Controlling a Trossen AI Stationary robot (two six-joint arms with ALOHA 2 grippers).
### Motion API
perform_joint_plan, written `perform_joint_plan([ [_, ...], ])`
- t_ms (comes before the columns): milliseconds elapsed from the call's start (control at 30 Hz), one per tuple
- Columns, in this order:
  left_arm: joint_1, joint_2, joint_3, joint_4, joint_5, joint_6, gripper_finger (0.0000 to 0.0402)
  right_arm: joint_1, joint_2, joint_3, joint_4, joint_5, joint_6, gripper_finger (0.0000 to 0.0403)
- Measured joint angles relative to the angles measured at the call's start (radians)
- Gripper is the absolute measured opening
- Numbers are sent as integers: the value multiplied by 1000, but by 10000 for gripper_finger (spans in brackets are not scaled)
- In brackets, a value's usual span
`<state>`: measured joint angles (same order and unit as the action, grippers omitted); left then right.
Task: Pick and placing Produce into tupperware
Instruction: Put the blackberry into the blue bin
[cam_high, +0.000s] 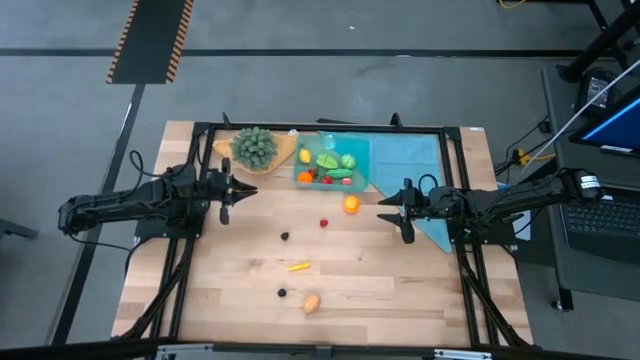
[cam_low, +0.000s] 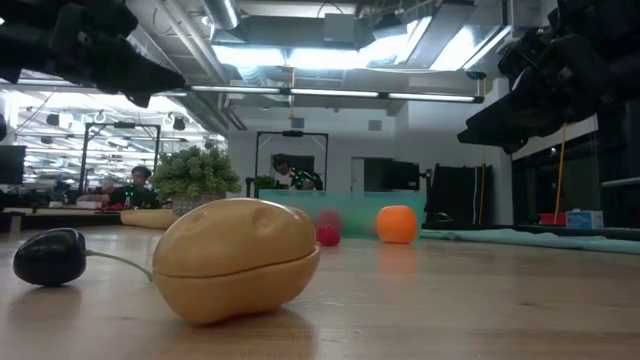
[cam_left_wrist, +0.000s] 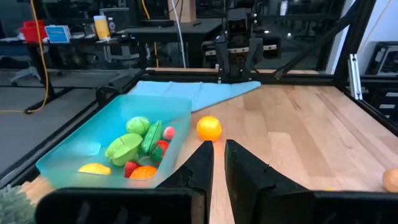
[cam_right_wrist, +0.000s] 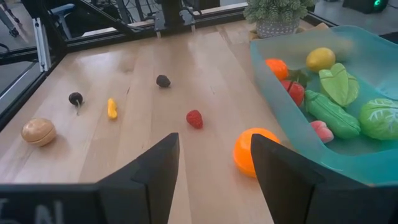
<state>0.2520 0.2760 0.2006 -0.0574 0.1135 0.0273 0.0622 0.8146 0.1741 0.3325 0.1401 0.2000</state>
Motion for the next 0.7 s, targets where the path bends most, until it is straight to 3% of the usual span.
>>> perform_joint_plan([
  [233,0,0,-1,0,15,-51,21,0,0,0,0,1,0,202],
  [500,0,6,-1,-3,250,-44,8,0,0,0,0,1,1,202],
  [700,0,6,-1,-8,283,4,1,0,0,0,0,1,1,202],
])
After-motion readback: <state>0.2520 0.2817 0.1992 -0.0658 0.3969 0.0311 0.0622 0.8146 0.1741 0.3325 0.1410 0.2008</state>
